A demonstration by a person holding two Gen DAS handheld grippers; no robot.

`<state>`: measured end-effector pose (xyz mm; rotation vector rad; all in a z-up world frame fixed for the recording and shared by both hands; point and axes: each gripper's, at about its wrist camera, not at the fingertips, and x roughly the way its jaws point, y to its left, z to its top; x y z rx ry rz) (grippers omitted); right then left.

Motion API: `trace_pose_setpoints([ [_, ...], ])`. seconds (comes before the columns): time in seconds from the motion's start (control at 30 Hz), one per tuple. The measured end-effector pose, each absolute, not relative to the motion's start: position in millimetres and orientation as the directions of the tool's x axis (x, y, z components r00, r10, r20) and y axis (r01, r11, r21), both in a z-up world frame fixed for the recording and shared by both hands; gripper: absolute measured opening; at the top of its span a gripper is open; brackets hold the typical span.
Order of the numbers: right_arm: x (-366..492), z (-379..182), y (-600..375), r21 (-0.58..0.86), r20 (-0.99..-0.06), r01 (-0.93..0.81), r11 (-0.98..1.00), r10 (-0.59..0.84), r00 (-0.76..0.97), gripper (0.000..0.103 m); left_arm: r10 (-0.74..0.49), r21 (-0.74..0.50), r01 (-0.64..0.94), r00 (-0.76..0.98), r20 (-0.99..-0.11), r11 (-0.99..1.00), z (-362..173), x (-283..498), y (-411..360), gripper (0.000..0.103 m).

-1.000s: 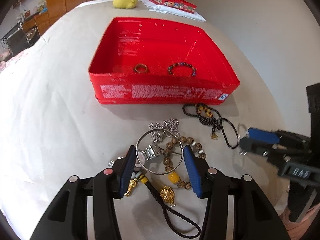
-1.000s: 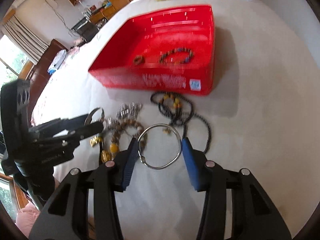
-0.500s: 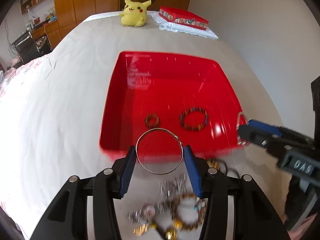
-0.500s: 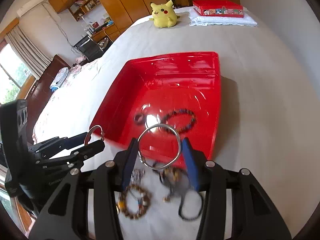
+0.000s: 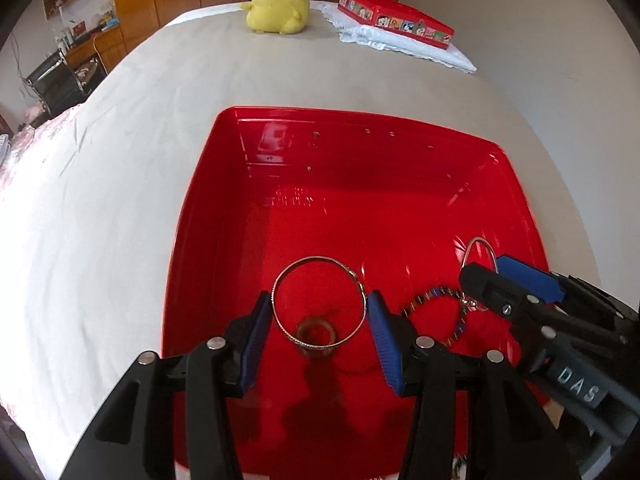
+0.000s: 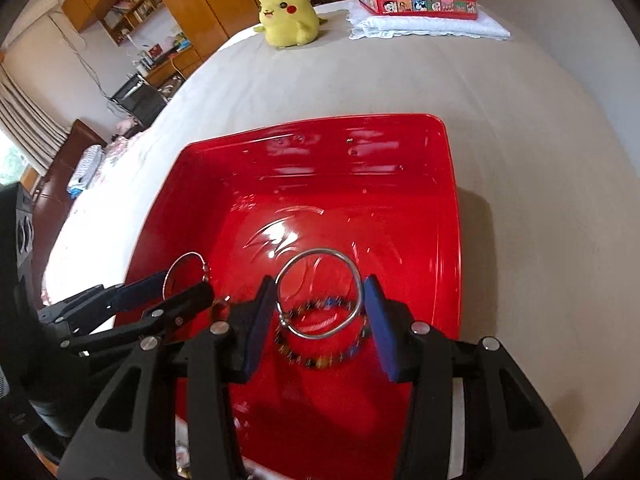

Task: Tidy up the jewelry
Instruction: 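Lower both silver bangles into the red tin and open both tools, then withdraw both tools from the tin back over the remaining jewelry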

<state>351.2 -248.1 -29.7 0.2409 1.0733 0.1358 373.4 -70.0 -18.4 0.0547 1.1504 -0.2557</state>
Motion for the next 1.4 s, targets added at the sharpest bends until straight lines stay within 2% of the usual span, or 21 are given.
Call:
trace_pose_setpoints([
  [0.13,358,-33,-242,0.18,-0.856,0.015,0.984,0.149,0.496,0.046,-0.163,-0.085,0.217,0.368,-0.915,0.972,-28,389,-72,0.049],
  [0.2,358,-32,-241,0.152,-0.851,0.012,0.988,0.125,0.51,0.055,-0.152,-0.074,0.22,0.362,-0.919,0.973,-31,390,-73,0.05],
  [0.23,359,-32,-243,0.154,-0.849,0.012,0.988,0.126,0.513,0.056,-0.151,-0.071,0.224,0.366,-0.918,0.972,-31,389,-72,0.051],
  [0.43,342,-11,-260,0.257,-0.81,0.009,0.966,0.211,0.547,0.052,-0.179,-0.084,0.232,0.431,-0.884,0.969,-1,367,-61,0.051],
  [0.63,314,16,-266,0.306,-0.77,-0.025,0.952,0.263,0.581,0.052,-0.206,-0.105,0.232,0.473,-0.857,0.967,34,331,-42,0.051],
  [0.8,283,28,-259,0.326,-0.76,-0.076,0.942,0.309,0.572,0.052,-0.184,-0.069,0.236,0.514,-0.838,0.969,47,289,-26,0.052],
  [1.0,238,20,-252,0.348,-0.771,-0.126,0.929,0.36,0.526,0.052,-0.129,-0.005,0.238,0.508,-0.851,0.971,30,247,-8,0.052],
  [1.1,218,10,-250,0.372,-0.778,-0.134,0.918,0.387,0.495,0.052,-0.133,-0.022,0.236,0.468,-0.874,0.971,10,230,5,0.053],
  [1.3,191,-9,-238,0.375,-0.804,-0.141,0.916,0.397,0.442,0.052,-0.133,-0.058,0.203,0.379,-0.916,0.977,-27,210,21,0.057],
  [1.37,187,-16,-235,0.383,-0.812,-0.137,0.913,0.404,0.42,0.053,-0.135,-0.063,0.201,0.369,-0.92,0.978,-32,207,20,0.059],
  [1.4,186,-19,-234,0.387,-0.816,-0.135,0.912,0.407,0.411,0.053,-0.133,-0.061,0.201,0.368,-0.92,0.978,-34,206,19,0.064],
])
